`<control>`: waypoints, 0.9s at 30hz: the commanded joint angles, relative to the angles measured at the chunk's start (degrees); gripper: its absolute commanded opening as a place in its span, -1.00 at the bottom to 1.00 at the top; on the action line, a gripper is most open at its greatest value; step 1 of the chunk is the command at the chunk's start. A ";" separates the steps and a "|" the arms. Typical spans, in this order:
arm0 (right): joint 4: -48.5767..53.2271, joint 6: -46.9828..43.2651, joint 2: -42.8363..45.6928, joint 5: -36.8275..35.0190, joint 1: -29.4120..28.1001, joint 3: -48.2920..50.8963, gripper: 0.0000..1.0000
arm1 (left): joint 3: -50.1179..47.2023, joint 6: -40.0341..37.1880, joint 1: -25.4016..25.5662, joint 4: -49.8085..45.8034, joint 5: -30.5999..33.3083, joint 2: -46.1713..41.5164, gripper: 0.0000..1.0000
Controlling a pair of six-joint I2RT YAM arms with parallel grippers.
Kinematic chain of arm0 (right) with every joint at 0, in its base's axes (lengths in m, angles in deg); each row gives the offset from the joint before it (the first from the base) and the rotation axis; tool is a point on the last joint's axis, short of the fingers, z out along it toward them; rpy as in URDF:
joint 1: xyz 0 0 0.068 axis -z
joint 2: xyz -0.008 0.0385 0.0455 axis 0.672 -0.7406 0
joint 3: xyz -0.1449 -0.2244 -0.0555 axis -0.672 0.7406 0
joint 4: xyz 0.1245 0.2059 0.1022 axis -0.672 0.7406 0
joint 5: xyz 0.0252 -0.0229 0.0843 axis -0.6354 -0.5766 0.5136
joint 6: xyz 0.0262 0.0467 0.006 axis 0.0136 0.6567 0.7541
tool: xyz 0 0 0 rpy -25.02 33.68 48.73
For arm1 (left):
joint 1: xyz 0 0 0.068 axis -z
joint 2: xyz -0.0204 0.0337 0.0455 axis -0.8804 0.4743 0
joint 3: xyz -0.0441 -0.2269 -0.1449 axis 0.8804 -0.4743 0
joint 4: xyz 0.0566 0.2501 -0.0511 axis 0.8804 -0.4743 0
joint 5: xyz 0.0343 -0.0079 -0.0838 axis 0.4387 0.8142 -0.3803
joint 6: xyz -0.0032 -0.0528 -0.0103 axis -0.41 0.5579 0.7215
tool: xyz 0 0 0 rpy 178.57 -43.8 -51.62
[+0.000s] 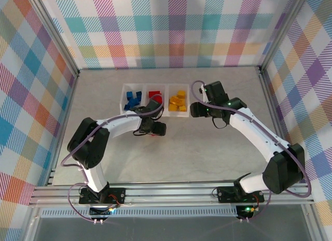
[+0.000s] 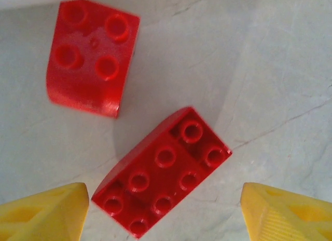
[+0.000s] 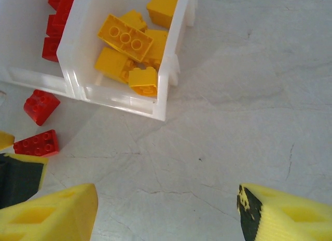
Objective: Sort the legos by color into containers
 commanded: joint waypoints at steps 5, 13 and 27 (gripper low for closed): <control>1.42 1.33 3.23 -0.82 0.72 1.49 0.45 | 3.88 -2.86 0.31 -0.60 1.65 4.18 0.50; 1.56 1.33 4.66 -1.15 1.03 1.96 0.45 | 3.17 -1.97 0.31 -0.34 1.08 3.88 0.36; 1.50 1.56 5.80 -0.74 1.21 2.89 0.45 | 0.27 0.39 1.63 -0.01 0.98 3.23 0.24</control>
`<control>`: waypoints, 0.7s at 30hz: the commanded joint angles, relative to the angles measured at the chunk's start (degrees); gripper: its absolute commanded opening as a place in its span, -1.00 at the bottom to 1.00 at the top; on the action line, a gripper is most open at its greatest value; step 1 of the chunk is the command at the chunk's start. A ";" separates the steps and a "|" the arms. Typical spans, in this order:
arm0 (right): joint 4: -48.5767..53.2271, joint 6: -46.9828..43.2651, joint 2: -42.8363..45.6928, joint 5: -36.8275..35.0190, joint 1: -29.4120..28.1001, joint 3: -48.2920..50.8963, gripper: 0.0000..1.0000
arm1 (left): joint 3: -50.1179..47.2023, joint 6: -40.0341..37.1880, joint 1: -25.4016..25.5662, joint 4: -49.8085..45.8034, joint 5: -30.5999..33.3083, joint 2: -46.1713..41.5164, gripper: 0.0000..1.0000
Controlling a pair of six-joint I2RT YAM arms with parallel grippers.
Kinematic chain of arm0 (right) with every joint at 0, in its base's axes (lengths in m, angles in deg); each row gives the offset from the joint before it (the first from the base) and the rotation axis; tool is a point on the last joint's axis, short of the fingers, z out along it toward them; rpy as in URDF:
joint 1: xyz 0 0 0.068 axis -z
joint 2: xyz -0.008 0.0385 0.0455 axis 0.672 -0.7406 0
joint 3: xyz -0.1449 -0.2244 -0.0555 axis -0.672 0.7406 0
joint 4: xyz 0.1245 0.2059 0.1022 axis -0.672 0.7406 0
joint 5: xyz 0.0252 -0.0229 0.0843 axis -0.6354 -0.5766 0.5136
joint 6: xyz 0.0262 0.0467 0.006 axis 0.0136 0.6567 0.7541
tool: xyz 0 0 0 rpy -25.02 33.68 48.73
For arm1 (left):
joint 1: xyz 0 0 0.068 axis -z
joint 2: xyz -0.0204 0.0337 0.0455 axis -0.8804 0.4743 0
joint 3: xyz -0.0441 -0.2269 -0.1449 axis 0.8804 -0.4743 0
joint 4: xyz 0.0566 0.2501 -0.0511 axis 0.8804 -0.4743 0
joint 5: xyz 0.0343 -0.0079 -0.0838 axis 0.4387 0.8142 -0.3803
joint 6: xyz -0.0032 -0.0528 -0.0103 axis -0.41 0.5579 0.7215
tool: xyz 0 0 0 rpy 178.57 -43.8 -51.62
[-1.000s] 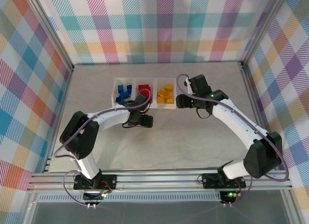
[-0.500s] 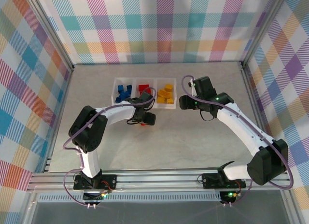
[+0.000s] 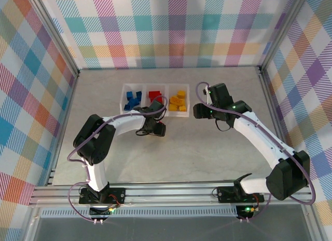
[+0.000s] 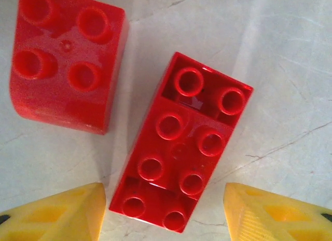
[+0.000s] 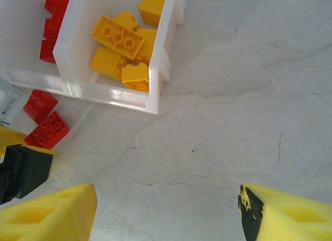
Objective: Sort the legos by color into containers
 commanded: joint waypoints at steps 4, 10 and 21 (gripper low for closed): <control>0.83 0.48 2.46 -0.73 0.46 0.85 0.46 | -0.33 1.33 0.91 0.39 0.34 -0.12 0.24; 1.08 0.39 3.75 -1.35 0.46 1.54 0.46 | 1.74 0.38 0.91 -0.28 1.52 1.55 0.10; 0.91 0.39 4.16 -1.59 0.55 2.08 0.46 | 2.36 -0.60 0.98 -0.36 1.22 1.40 -0.25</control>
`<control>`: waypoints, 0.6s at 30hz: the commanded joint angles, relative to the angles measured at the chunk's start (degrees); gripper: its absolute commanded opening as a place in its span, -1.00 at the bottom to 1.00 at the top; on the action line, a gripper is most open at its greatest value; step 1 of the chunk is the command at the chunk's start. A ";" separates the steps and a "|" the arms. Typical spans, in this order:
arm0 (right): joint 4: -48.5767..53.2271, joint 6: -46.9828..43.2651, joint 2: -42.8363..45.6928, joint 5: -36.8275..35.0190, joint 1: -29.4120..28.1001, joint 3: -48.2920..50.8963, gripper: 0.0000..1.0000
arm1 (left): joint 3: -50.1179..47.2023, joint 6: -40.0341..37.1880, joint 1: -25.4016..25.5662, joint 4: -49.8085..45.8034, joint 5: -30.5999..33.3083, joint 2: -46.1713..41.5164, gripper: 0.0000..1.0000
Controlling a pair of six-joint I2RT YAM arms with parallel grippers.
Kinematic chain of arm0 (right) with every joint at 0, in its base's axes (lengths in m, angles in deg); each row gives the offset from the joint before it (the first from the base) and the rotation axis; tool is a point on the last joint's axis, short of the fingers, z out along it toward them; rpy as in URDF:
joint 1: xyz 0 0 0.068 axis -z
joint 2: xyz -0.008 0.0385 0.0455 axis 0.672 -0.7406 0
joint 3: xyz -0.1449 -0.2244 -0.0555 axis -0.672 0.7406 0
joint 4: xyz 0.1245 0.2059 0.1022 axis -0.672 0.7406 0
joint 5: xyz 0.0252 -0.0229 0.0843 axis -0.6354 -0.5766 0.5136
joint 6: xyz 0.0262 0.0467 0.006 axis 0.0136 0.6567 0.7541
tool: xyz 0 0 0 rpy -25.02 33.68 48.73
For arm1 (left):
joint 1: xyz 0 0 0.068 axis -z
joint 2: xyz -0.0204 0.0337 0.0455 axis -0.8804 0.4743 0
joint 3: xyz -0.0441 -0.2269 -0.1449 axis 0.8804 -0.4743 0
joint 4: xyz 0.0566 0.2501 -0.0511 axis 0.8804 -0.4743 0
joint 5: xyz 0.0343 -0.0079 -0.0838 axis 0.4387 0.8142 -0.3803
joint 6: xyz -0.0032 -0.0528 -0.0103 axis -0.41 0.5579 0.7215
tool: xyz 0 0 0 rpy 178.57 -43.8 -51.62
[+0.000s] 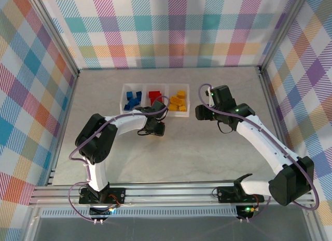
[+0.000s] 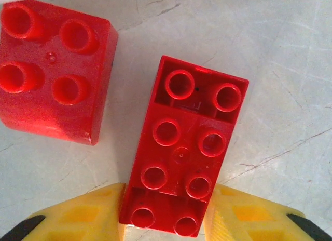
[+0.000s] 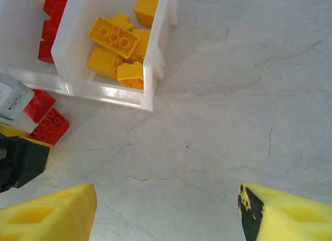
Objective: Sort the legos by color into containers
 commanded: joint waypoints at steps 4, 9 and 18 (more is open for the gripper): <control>0.53 0.31 0.94 -0.61 0.51 0.29 0.46 | 0.94 -0.21 0.67 -1.16 0.38 -1.28 -0.34; 0.49 0.31 1.08 -0.72 0.55 0.26 0.46 | 0.90 0.05 1.11 -3.48 0.31 -4.54 -0.42; 0.20 0.38 1.73 -0.58 0.60 0.75 0.45 | 2.71 0.84 1.17 -11.30 3.32 -11.81 -0.50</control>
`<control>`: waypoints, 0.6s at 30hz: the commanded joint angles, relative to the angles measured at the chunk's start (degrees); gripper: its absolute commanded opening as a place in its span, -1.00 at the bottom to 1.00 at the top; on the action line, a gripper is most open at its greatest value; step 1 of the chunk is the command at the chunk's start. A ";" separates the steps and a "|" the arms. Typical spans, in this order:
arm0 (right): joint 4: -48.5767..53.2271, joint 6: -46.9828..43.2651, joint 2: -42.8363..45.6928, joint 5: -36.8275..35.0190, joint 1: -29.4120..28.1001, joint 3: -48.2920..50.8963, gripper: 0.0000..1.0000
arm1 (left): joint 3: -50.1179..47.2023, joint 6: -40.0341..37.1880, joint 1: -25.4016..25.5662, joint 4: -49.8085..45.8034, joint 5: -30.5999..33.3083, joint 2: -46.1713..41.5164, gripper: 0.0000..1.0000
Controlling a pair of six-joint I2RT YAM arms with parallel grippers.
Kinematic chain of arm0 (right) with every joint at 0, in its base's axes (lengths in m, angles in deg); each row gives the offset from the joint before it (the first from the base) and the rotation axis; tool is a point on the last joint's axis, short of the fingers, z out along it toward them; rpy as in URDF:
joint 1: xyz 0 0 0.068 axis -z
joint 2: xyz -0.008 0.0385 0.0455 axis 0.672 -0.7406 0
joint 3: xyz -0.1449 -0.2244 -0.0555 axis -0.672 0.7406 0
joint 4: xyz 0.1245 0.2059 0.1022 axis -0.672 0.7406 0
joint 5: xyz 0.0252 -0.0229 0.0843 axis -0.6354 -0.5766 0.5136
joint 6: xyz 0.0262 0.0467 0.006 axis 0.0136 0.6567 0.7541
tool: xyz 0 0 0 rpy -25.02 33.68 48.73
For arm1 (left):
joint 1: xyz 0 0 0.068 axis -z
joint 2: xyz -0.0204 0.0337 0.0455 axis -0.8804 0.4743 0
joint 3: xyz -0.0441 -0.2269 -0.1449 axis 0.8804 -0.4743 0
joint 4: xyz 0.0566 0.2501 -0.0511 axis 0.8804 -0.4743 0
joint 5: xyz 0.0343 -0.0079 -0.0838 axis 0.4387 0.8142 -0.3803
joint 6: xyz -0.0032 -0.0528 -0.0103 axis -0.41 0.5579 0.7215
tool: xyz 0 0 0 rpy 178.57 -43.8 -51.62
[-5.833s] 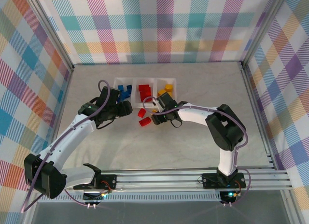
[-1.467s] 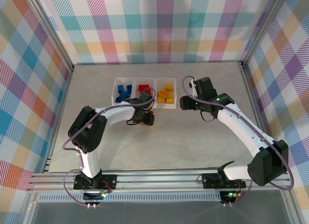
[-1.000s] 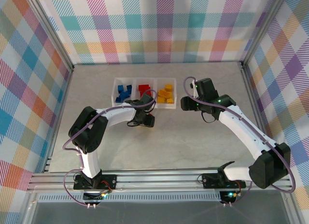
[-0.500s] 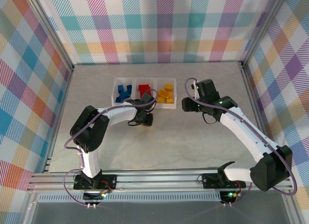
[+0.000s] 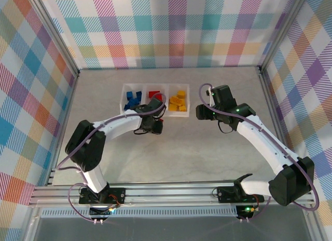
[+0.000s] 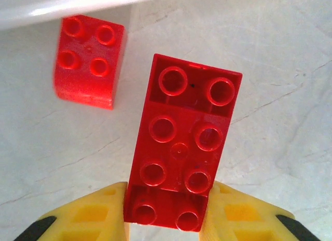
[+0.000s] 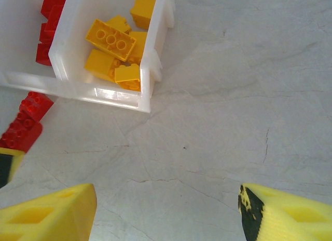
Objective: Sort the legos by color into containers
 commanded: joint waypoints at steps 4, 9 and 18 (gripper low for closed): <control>0.12 0.48 1.88 -0.14 0.31 0.99 0.46 | 5.79 0.48 0.09 -8.10 4.56 -4.39 -0.50; -0.04 0.75 2.20 0.26 0.31 1.60 0.45 | 11.40 0.22 -2.53 -9.16 5.67 -1.06 -0.50; -0.67 2.09 3.52 3.09 0.25 3.24 0.45 | 23.29 -1.54 -7.21 -7.42 6.38 10.11 -0.49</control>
